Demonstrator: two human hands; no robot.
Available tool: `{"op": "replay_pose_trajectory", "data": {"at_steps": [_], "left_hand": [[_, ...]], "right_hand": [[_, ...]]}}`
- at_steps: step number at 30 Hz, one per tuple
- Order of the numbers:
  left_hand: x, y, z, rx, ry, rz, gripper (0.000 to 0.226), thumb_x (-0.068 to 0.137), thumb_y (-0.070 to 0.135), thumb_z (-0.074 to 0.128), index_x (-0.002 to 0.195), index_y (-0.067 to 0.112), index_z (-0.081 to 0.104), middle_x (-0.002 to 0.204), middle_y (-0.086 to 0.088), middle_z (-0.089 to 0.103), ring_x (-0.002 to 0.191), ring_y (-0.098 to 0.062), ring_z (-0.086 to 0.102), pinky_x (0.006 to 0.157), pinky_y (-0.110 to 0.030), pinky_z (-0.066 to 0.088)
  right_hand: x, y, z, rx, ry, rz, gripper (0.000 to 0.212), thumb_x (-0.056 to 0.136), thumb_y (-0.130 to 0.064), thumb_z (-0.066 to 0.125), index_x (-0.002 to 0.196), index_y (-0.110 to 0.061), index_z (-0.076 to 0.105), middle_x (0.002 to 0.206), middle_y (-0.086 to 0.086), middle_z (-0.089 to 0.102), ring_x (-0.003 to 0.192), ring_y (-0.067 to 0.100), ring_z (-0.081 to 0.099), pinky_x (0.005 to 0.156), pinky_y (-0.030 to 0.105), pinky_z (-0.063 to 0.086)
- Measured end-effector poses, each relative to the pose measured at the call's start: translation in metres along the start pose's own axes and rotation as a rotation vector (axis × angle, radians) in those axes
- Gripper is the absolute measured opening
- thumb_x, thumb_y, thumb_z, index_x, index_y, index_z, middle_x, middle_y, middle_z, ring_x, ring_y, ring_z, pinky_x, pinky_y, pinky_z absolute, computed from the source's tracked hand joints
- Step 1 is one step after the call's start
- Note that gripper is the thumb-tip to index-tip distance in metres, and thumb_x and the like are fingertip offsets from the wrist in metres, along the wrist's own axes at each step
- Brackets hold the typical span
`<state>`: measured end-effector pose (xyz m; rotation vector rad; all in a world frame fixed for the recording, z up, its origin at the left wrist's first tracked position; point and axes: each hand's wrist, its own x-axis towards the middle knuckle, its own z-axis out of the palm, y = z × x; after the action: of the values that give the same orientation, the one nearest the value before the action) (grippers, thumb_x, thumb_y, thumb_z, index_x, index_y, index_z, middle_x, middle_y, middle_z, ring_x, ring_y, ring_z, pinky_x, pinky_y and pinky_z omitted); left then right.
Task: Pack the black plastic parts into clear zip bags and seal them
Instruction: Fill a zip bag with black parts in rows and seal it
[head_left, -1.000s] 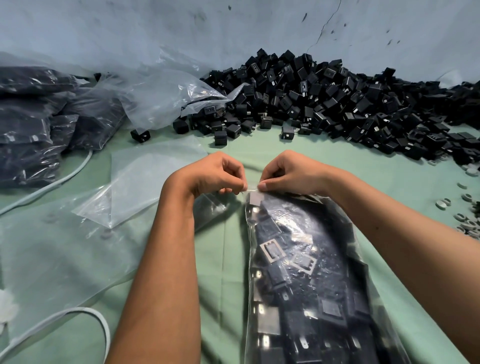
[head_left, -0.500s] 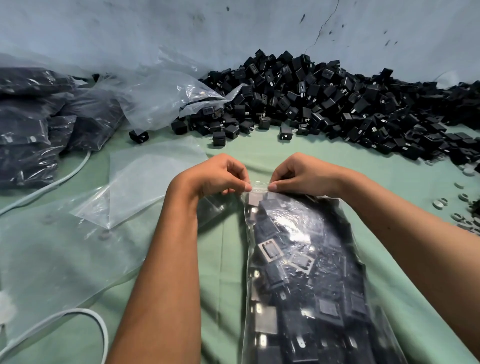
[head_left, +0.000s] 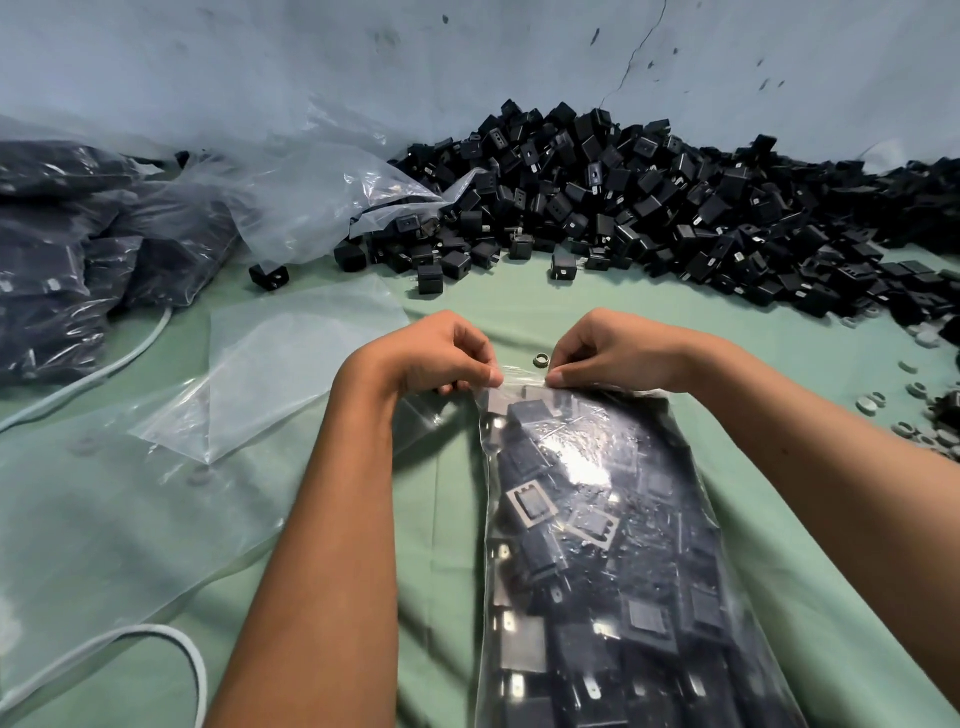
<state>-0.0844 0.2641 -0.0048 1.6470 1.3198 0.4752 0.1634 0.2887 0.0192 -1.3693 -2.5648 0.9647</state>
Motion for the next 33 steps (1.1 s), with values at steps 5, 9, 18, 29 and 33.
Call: {"op": "replay_pose_trajectory", "data": {"at_steps": [5,9,18,29,33], "left_hand": [[0.009,0.013,0.016,0.033,-0.054,0.063,0.011,0.091,0.019,0.077,0.085,0.01,0.076,0.067,0.004,0.07,0.06,-0.008,0.061,0.061,-0.022,0.049],[0.005,0.011,0.016,0.02,-0.069,0.1,0.014,0.095,0.014,0.071,0.082,0.008,0.072,0.058,0.01,0.064,0.053,-0.003,0.056,0.053,-0.016,0.045],[0.015,0.024,0.027,0.152,-0.02,0.084,0.008,0.09,0.025,0.078,0.087,0.018,0.078,0.076,0.009,0.075,0.068,-0.002,0.065,0.069,-0.021,0.05],[0.011,0.015,0.015,0.24,-0.055,0.065,0.015,0.093,0.026,0.074,0.079,0.02,0.075,0.069,0.009,0.071,0.062,-0.004,0.06,0.06,-0.017,0.047],[0.019,0.027,0.027,0.303,-0.04,0.06,0.009,0.091,0.032,0.077,0.085,0.025,0.078,0.079,0.016,0.075,0.067,0.004,0.063,0.071,-0.023,0.048]], "right_hand": [[0.0,0.0,0.006,-0.009,0.017,0.005,0.02,0.097,-0.036,0.07,0.083,-0.023,0.076,0.07,-0.016,0.071,0.061,-0.004,0.057,0.067,0.024,0.043],[-0.004,0.005,0.003,0.029,0.043,0.002,0.022,0.096,-0.039,0.072,0.082,-0.023,0.078,0.068,-0.019,0.072,0.058,-0.007,0.058,0.057,0.01,0.042],[-0.008,0.019,0.0,0.139,-0.027,0.054,0.023,0.097,-0.03,0.071,0.08,-0.015,0.075,0.062,-0.007,0.064,0.053,0.003,0.05,0.049,0.015,0.04],[-0.02,0.036,-0.009,0.223,-0.004,0.078,0.018,0.094,-0.028,0.075,0.079,-0.021,0.08,0.069,-0.008,0.071,0.065,0.007,0.057,0.074,0.029,0.046],[-0.018,0.033,-0.006,0.242,-0.005,0.076,0.016,0.095,-0.023,0.074,0.082,-0.016,0.078,0.073,-0.004,0.071,0.067,0.007,0.056,0.073,0.027,0.045]]}}
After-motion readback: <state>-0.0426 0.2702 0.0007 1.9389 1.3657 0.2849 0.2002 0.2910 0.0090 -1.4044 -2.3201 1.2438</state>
